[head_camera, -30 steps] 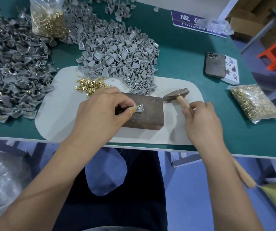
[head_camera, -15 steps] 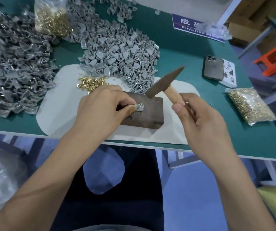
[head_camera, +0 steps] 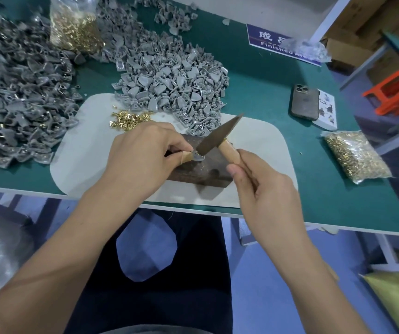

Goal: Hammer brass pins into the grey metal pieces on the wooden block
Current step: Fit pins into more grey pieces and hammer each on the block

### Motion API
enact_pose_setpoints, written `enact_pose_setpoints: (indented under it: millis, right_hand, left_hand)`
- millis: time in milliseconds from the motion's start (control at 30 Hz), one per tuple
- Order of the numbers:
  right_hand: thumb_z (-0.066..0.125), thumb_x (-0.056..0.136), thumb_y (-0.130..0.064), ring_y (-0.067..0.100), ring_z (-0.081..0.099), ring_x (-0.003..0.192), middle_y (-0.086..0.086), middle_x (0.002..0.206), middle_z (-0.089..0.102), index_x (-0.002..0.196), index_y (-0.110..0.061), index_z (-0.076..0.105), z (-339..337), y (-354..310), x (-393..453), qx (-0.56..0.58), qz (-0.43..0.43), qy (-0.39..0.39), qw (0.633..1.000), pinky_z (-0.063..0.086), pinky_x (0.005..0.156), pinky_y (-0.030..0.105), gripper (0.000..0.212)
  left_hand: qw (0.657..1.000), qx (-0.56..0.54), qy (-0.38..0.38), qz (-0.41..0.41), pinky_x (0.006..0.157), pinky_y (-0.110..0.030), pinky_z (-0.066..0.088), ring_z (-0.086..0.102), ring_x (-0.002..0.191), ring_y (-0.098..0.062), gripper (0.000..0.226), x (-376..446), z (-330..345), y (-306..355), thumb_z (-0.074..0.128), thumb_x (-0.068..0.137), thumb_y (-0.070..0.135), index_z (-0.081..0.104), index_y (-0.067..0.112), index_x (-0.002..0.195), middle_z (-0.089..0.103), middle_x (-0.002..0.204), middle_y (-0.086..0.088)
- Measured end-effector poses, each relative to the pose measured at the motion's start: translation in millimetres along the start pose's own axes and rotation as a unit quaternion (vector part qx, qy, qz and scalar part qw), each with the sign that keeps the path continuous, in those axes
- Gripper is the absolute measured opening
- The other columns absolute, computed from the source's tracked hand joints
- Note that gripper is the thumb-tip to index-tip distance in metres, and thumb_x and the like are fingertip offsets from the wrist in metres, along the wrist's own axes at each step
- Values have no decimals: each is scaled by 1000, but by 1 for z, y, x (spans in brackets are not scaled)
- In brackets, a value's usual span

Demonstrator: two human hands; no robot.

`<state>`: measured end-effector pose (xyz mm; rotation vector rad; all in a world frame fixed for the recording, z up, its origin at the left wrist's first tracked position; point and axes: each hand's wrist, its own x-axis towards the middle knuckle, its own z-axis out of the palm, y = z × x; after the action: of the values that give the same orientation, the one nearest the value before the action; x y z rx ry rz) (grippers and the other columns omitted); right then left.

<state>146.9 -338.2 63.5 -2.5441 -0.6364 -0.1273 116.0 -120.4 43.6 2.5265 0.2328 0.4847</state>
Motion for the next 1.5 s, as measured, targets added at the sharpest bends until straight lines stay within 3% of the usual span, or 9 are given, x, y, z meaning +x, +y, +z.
enact_pose_setpoints:
  millis: [100,233,400,567,733,900,1033,1233,1500]
  right_hand:
    - [48,103,-47,29,53,71,-12,71,55,112,-36,54,-7,1,6,-30,-1,-22,999,45,60,39,16]
    - [46,105,-38,18,57,70,-12,83,67,111,-33,49,-12,1,10,55,-1,-125,991,47,64,39,8]
    - [42,107,-42,13,50,65,-15,76,57,113,-37,53,-18,-1,13,95,-17,-5,995,42,58,32,14]
    - [46,106,-39,15,43,63,-15,65,49,116,-38,56,-8,-6,6,71,-17,-78,994,43,61,38,14]
    - [44,105,-42,15,41,60,-20,66,49,113,-36,56,-16,-6,9,77,-25,13,997,41,56,39,15]
    - [46,106,-40,27,51,68,-8,72,58,126,-39,55,-4,-6,3,50,-14,-67,996,51,65,45,22]
    - [47,105,-37,21,45,65,-15,63,48,120,-42,55,-9,-2,10,34,-20,-77,996,40,59,37,18]
    - [45,105,-39,35,55,74,-4,76,62,124,-42,53,-14,-10,10,7,-36,-83,996,51,65,46,21]
    - [46,105,-36,26,51,70,-10,68,54,111,-39,56,-16,-7,12,25,-26,-96,995,40,59,38,12]
  left_hand:
    - [1000,6,-1,7,60,-27,37,49,79,-4,6,2,-1,0,78,82,44,76,41,88,56,73,23]
    - [1000,5,-2,10,62,-29,38,48,80,-4,8,1,-1,0,77,83,46,76,41,88,54,72,24]
    - [1000,9,3,12,58,-25,32,48,77,-4,7,2,-1,0,77,82,46,75,41,85,53,71,25]
    - [1000,18,2,10,61,-27,33,51,80,-5,6,2,-2,-2,78,83,45,75,40,86,55,73,23]
    - [1000,13,7,13,64,-30,40,53,80,-7,5,2,-2,0,77,83,46,75,42,84,58,74,20]
    - [1000,14,1,17,65,-30,37,52,83,-7,8,2,-1,-2,76,84,48,75,40,87,56,75,21]
    - [1000,-5,-5,23,64,-30,37,48,86,-6,5,1,1,-5,74,86,45,72,41,87,56,76,22]
    - [995,-96,-2,9,78,-41,48,49,93,-12,5,-9,11,-5,73,86,34,70,34,90,60,84,17]
    - [1000,-15,27,-2,65,-31,43,48,93,-7,5,-11,9,2,73,87,38,69,38,90,59,86,20]
